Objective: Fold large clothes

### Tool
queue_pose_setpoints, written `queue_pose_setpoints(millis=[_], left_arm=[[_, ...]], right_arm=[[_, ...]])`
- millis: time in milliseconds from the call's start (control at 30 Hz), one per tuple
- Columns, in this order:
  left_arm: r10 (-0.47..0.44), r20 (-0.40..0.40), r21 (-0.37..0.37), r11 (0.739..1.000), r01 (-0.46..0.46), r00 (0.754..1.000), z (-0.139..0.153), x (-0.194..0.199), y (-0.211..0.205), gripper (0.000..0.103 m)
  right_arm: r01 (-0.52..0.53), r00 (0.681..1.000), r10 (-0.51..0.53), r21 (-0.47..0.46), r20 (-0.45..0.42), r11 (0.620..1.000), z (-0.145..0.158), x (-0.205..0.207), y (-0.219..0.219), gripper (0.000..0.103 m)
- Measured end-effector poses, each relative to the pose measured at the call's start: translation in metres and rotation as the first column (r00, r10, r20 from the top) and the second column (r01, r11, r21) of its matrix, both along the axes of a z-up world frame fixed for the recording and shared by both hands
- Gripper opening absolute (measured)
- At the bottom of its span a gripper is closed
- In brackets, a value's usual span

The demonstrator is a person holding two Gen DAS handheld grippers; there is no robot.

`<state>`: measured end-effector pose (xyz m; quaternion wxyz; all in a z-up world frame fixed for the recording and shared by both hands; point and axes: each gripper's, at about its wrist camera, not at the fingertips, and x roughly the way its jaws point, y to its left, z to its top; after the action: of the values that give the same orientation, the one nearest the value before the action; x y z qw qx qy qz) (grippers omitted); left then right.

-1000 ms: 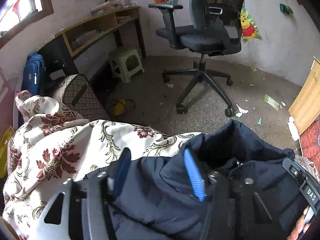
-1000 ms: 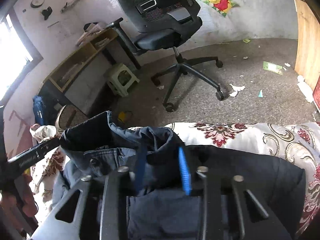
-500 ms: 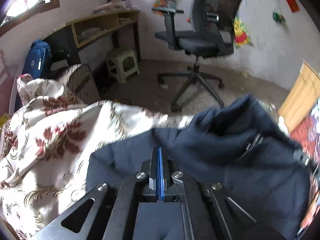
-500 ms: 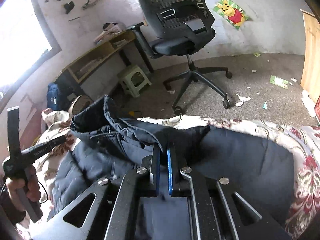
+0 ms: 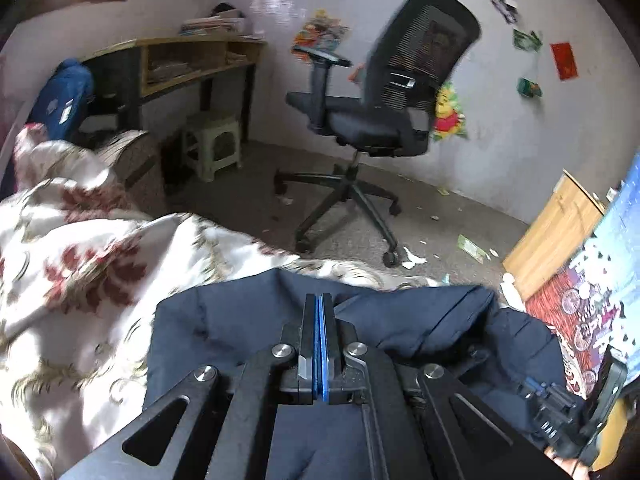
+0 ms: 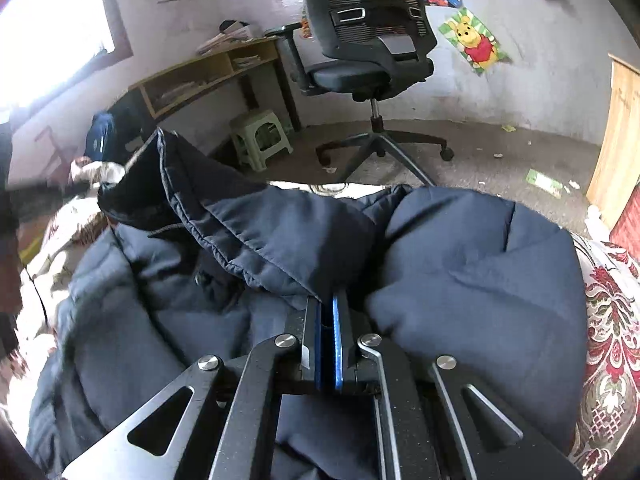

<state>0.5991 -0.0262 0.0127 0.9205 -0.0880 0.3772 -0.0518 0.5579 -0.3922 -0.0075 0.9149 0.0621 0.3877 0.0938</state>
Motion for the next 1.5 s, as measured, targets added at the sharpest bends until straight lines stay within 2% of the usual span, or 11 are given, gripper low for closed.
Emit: queue_pose_setpoints(millis=[200,333,433,567,700,867,1000,1133,1300,1433,1500], left_arm=[[-0.189,-0.103,0.007,0.982,0.191,0.977,-0.024,0.027,-0.055,0.001],[-0.189,-0.245,0.13,0.966,0.225,0.951,-0.062,0.036,-0.077,0.001],[-0.2,-0.281,0.148,0.957,0.249,0.939,-0.079,0.036,-0.073,0.002],[-0.24,-0.275,0.128,0.951,0.282,0.931,-0.088,0.035,-0.066,0.002],[-0.259,-0.264,0.114,0.948,0.296,0.929,-0.092,0.027,-0.063,0.002],[-0.279,-0.28,0.108,0.942,0.319,0.919,-0.095,0.02,-0.057,0.002],[-0.318,-0.311,0.115,0.923,0.368,0.896,-0.102,0.016,-0.055,0.002],[-0.337,-0.327,0.128,0.91,0.395,0.883,-0.113,0.011,-0.057,0.002],[-0.309,-0.334,0.103,0.927,0.36,0.891,-0.109,0.012,-0.056,0.002],[-0.317,-0.208,0.042,0.942,0.332,0.925,-0.084,0.0,-0.051,0.002],[-0.333,-0.183,0.018,0.94,0.342,0.925,-0.078,0.0,-0.059,0.002]], right_arm=[[-0.029,0.999,0.029,-0.041,0.018,0.999,0.006,-0.003,0.004,0.004],[-0.058,0.998,0.058,-0.031,0.027,0.998,0.017,-0.012,0.001,0.005],[-0.04,0.995,0.035,0.046,0.089,0.998,0.042,-0.027,-0.016,0.007],[-0.027,0.989,0.015,0.087,0.145,0.996,0.072,-0.017,-0.023,0.007],[-0.137,0.99,0.142,0.233,-0.005,0.963,0.076,0.041,0.013,0.007],[-0.187,0.937,0.257,0.282,-0.236,0.941,0.027,0.081,0.058,0.007],[-0.242,0.902,0.286,0.169,-0.323,0.955,-0.013,0.062,0.069,0.002],[-0.252,0.902,0.275,0.112,-0.333,0.961,-0.029,0.057,0.073,0.0],[-0.222,0.921,0.251,0.128,-0.298,0.967,-0.029,0.052,0.067,0.0],[-0.19,0.946,0.233,0.2,-0.223,0.961,-0.018,0.039,0.052,0.0],[-0.171,0.955,0.216,0.215,-0.206,0.961,-0.013,0.031,0.042,0.0]])
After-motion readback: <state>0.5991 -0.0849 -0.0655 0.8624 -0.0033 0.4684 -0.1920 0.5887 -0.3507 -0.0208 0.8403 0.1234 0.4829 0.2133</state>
